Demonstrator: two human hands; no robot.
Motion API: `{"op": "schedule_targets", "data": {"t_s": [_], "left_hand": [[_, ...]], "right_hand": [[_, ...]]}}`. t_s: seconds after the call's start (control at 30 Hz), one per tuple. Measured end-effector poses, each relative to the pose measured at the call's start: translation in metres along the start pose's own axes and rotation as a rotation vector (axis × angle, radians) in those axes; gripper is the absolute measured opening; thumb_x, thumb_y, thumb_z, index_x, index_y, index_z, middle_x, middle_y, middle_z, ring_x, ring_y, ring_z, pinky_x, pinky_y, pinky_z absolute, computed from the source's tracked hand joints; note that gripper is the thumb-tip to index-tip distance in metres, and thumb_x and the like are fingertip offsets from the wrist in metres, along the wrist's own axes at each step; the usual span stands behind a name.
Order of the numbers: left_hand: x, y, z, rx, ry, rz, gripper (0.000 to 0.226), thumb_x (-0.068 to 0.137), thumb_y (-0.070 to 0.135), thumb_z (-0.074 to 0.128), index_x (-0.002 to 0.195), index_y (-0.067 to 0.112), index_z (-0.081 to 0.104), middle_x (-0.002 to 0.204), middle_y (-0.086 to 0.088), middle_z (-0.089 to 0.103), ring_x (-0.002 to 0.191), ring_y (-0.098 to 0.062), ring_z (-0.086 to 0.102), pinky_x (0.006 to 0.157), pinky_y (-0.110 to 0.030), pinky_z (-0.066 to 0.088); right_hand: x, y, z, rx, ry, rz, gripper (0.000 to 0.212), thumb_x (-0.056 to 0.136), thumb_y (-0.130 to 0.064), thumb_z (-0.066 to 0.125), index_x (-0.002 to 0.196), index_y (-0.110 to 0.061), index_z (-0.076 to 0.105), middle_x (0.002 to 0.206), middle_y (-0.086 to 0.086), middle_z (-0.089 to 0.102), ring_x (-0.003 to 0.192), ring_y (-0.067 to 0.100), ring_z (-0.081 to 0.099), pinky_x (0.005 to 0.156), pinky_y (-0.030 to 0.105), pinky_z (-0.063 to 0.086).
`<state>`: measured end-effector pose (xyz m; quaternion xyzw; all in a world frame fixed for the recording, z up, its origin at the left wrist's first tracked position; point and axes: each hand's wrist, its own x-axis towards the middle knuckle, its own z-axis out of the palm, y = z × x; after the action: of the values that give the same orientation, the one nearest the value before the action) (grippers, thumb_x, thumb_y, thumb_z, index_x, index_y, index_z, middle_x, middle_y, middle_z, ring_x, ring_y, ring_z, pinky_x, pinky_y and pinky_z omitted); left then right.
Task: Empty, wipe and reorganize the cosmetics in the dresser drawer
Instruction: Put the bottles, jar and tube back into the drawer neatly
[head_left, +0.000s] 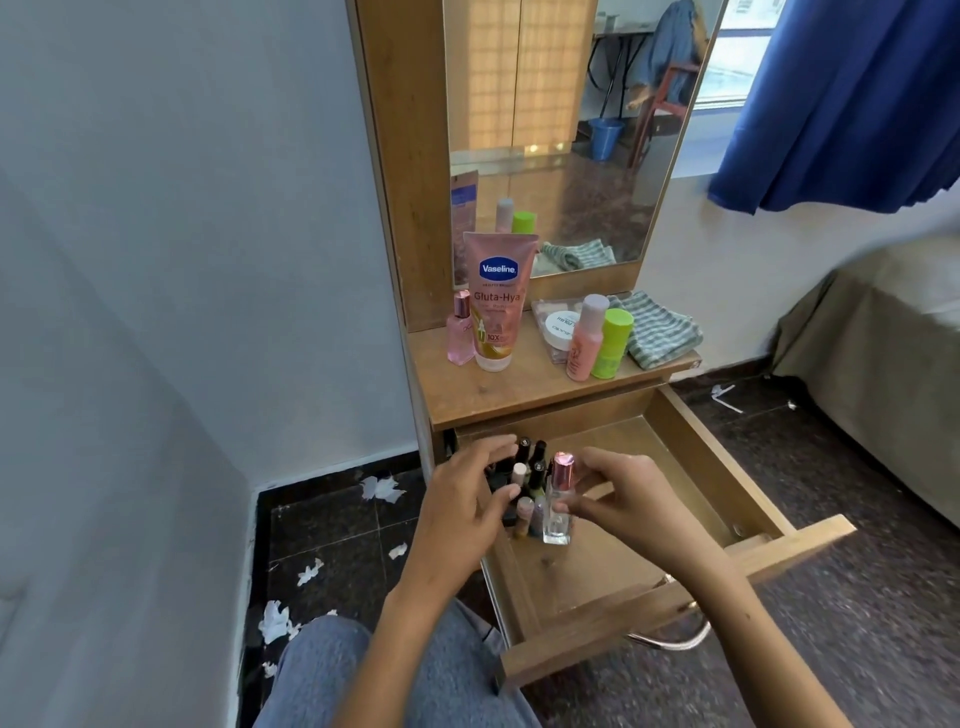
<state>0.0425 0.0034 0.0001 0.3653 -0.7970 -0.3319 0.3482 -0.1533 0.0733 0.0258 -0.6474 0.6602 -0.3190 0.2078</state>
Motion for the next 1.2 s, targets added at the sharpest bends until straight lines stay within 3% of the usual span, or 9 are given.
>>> {"op": "schedule_targets", "data": {"t_s": [0.13, 0.3, 0.37, 0.57, 0.7, 0.9, 1.2], "left_hand": [[-0.005, -0.005, 0.003, 0.023, 0.050, -0.004, 0.035, 0.090, 0.017, 0.063, 0.122, 0.032, 0.060, 0.120, 0.019, 0.059, 0.118, 0.003, 0.048, 0.101, -0.036, 0.043], [-0.005, -0.001, 0.005, 0.025, 0.093, 0.003, 0.030, 0.091, 0.016, 0.061, 0.118, 0.029, 0.063, 0.121, 0.019, 0.059, 0.119, 0.003, 0.047, 0.103, -0.035, 0.041], [-0.005, -0.001, 0.006, 0.030, 0.106, 0.004, 0.030, 0.091, 0.017, 0.061, 0.119, 0.028, 0.062, 0.121, 0.018, 0.059, 0.119, 0.003, 0.047, 0.103, -0.036, 0.041], [-0.007, -0.003, 0.007, 0.035, 0.144, -0.028, 0.039, 0.093, 0.019, 0.057, 0.131, 0.026, 0.053, 0.127, 0.013, 0.056, 0.123, 0.000, 0.046, 0.105, -0.038, 0.042], [-0.007, -0.003, 0.008, 0.031, 0.161, -0.016, 0.039, 0.093, 0.017, 0.058, 0.131, 0.024, 0.053, 0.126, 0.012, 0.057, 0.122, -0.001, 0.047, 0.104, -0.037, 0.043], [-0.006, -0.004, 0.006, 0.035, 0.180, -0.012, 0.037, 0.093, 0.019, 0.058, 0.130, 0.023, 0.054, 0.125, 0.012, 0.057, 0.121, -0.002, 0.048, 0.102, -0.038, 0.043], [-0.005, -0.003, 0.002, 0.040, 0.202, -0.013, 0.035, 0.092, 0.016, 0.060, 0.127, 0.022, 0.057, 0.119, 0.013, 0.058, 0.116, -0.003, 0.051, 0.097, -0.039, 0.047]], "right_hand": [[-0.014, -0.003, 0.015, -0.124, -0.009, 0.116, 0.017, 0.079, -0.036, 0.075, 0.089, -0.030, 0.062, 0.082, -0.014, 0.066, 0.077, -0.001, 0.063, 0.069, 0.020, 0.052], [-0.025, -0.002, 0.052, -0.239, 0.126, 0.290, 0.016, 0.082, -0.037, 0.069, 0.085, -0.024, 0.060, 0.073, -0.010, 0.062, 0.068, 0.007, 0.061, 0.061, 0.028, 0.053], [-0.025, 0.000, 0.063, -0.238, 0.164, 0.336, 0.017, 0.081, -0.032, 0.070, 0.087, -0.022, 0.057, 0.069, -0.011, 0.059, 0.065, 0.008, 0.058, 0.054, 0.023, 0.045], [-0.020, -0.002, 0.079, -0.258, 0.217, 0.458, 0.032, 0.080, -0.028, 0.068, 0.106, -0.013, 0.057, 0.085, -0.001, 0.064, 0.077, 0.017, 0.061, 0.058, 0.025, 0.040], [-0.018, -0.003, 0.082, -0.277, 0.131, 0.504, 0.044, 0.079, -0.035, 0.071, 0.111, -0.013, 0.050, 0.098, 0.005, 0.066, 0.090, 0.026, 0.064, 0.063, 0.029, 0.039], [-0.013, -0.003, 0.086, -0.174, 0.059, 0.538, 0.018, 0.074, -0.025, 0.074, 0.076, -0.019, 0.058, 0.082, 0.005, 0.065, 0.079, 0.024, 0.064, 0.066, 0.036, 0.053], [-0.005, 0.009, 0.098, -0.117, 0.032, 0.532, 0.006, 0.079, -0.017, 0.072, 0.078, -0.015, 0.066, 0.081, 0.002, 0.065, 0.078, 0.019, 0.063, 0.069, 0.036, 0.055]]}}
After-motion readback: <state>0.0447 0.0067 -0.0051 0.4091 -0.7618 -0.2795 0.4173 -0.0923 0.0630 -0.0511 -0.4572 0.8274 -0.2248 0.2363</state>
